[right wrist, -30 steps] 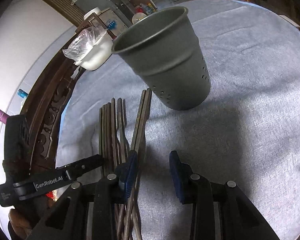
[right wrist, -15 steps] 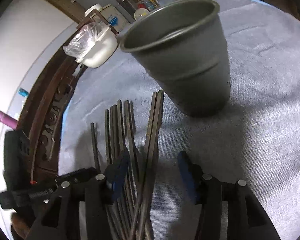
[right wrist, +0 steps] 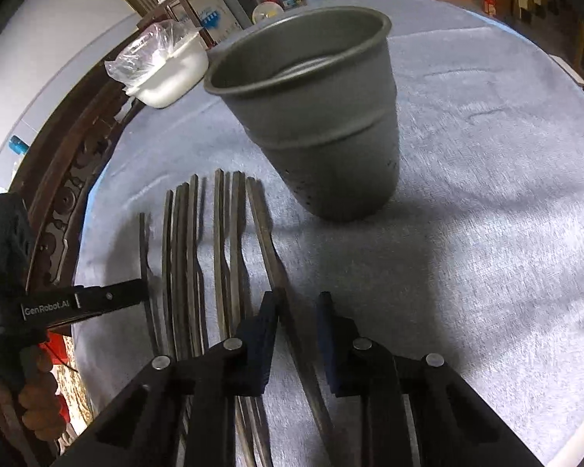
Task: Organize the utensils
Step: 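Lower the left tool to the utensils and grasp one chopstick, then lift the chopstick with the left tool and drop it into the grey holder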
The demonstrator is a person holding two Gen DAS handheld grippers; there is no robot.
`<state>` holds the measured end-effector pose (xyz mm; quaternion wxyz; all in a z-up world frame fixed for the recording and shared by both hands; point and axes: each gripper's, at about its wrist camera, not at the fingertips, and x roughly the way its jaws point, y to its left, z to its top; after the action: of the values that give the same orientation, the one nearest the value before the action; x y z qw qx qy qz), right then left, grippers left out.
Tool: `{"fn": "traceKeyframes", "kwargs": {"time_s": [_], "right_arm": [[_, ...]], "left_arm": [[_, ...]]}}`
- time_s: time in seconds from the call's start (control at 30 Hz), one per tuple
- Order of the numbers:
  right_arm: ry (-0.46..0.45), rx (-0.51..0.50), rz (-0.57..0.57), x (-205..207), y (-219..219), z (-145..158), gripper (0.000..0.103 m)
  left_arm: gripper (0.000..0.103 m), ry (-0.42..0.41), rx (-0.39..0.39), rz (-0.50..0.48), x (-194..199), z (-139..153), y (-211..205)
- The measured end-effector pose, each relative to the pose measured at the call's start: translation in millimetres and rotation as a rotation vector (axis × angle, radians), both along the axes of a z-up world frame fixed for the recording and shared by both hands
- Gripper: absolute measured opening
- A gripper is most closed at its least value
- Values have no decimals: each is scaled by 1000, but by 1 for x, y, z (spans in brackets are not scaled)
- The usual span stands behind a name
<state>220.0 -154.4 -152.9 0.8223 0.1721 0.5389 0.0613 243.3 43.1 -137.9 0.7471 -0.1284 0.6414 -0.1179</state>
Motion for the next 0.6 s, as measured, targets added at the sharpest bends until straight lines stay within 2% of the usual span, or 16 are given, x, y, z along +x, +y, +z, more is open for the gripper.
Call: {"fn": "traceKeyframes", "kwargs": {"time_s": [0.1,0.13,0.3,0.37,0.4,0.43,0.5,0.53,0.57,0.6], "right_arm": [[28,-12,10,1,-1,2,23],[31,-18,13,2,0,2,27],[74,-74,29,19,12,3,31],[68,-120,44,25,22,4,42],[65,-132,58,28,26,5,62],[62,-147,69,32,32,5,72],[41,-180,61,31,36,3,72],[25,-185,67,32,38,3,68],[14,-158,76,32,37,3,63],[13,-134,78,32,37,3,49]], "left_arm": [[11,1,-16,-29,6,-3,5],[11,4,-23,-38,8,-2,7],[11,40,-40,-60,-3,-10,16],[11,62,-51,-68,-2,-11,21],[11,74,-58,-64,-2,-11,24],[14,92,-63,-50,2,-16,22],[15,121,-79,-25,10,-16,32],[15,129,-85,-14,12,-17,35],[15,137,-90,-2,16,-17,38],[17,145,-92,14,18,-17,43]]}}
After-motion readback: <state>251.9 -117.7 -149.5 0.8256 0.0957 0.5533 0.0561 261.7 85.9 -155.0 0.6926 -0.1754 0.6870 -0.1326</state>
